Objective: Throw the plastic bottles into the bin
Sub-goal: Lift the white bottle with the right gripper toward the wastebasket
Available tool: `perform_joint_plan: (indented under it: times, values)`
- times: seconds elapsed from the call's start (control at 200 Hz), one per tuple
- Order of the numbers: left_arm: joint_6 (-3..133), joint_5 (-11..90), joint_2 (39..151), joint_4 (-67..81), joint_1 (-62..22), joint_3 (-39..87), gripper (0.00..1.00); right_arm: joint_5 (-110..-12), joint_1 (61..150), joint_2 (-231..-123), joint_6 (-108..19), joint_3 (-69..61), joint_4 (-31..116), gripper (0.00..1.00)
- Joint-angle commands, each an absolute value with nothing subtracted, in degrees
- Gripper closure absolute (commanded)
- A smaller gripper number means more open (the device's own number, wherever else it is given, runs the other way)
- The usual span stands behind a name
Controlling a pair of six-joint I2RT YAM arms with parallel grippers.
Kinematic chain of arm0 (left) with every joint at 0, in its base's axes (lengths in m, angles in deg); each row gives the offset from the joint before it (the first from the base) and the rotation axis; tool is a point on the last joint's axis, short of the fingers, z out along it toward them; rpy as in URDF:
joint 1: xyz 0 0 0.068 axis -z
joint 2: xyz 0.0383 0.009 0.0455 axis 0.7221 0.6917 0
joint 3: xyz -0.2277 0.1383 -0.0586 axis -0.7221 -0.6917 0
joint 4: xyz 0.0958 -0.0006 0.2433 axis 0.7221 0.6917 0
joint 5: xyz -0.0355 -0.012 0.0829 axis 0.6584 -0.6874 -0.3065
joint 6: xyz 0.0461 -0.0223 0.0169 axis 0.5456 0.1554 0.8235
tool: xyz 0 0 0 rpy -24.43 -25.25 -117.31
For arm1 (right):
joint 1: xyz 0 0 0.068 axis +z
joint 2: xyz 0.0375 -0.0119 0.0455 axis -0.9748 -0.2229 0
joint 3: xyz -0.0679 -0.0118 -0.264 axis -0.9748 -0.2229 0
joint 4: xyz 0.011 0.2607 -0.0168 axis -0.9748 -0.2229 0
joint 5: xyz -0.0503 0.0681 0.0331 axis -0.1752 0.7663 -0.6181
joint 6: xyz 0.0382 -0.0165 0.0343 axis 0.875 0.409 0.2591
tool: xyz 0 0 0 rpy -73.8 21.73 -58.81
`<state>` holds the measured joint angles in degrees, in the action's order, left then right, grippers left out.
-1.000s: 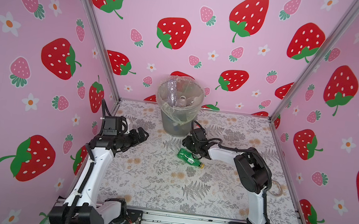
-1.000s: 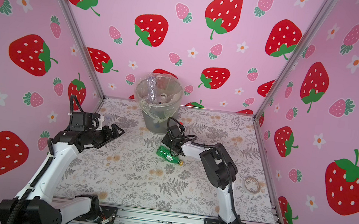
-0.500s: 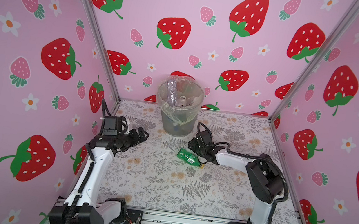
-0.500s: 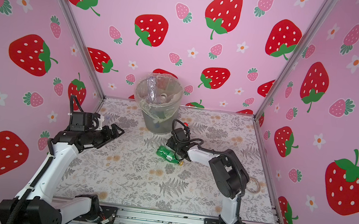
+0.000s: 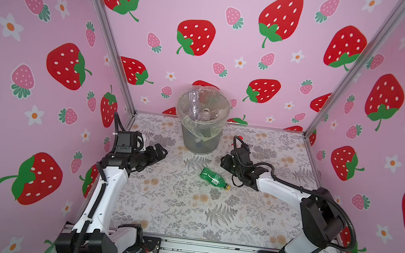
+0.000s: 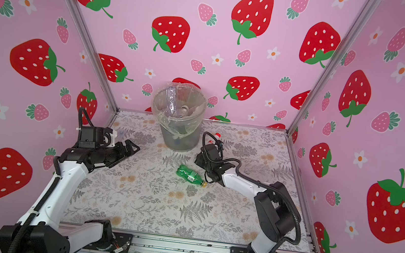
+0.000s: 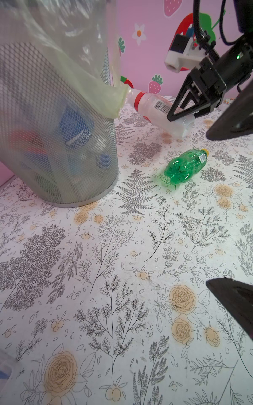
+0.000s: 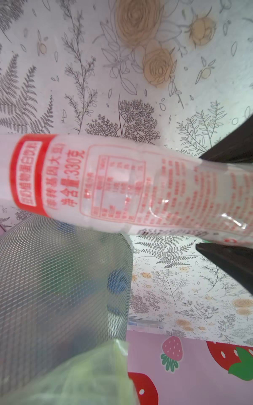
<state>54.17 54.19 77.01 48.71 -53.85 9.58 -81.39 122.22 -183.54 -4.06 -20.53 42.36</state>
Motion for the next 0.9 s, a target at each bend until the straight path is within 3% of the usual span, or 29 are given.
perform_joint_plan:
  times: [0.0,0.595,0.895]
  values:
    - [54.0,55.2,77.3,48.5,-54.2,9.5,0.01,-84.6,122.1,-179.8,-6.5,-21.8,38.6,0.45]
    - [56.4,53.9,78.3,51.9,-54.3,10.9,0.01,-90.0,126.7,-162.0,-16.7,-26.4,36.2,0.45]
    - [56.1,53.3,80.0,52.6,-54.6,11.5,0.01,-92.1,131.0,-164.1,-22.7,-15.3,35.1,0.44]
